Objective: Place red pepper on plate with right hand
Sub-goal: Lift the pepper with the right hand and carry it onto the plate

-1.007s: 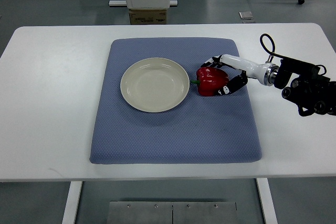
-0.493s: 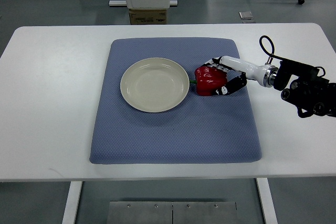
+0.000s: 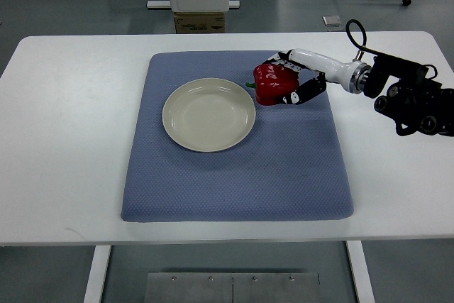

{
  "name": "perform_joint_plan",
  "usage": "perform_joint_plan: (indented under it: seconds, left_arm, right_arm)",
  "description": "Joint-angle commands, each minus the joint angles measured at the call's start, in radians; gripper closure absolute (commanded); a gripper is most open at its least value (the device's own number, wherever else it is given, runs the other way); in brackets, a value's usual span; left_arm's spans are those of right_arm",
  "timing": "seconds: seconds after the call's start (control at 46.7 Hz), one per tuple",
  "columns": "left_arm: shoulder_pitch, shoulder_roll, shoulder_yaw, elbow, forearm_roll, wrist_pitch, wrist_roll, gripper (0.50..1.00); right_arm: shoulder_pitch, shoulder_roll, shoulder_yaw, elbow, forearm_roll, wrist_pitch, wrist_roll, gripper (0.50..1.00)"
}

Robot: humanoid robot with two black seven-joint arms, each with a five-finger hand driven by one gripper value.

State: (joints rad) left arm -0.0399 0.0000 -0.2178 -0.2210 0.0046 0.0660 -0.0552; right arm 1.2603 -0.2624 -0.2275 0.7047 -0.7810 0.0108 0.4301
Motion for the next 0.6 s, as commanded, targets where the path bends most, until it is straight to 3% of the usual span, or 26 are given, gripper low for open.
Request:
perform_joint_plan:
  seconds: [0.0,0.578]
  left_arm:
    - [0.000,0.000,0.000,0.000,0.000,0.000,0.000,0.500]
    - [0.000,0.000,0.000,0.000,0.000,0.000,0.000,0.500]
  right_arm:
    - [0.014,0.025,0.000,-0.001,0.002,0.000,-0.007,1.000]
    - [0.037,0.204,0.036,-0.002,0.005,0.000,-0.103,1.000]
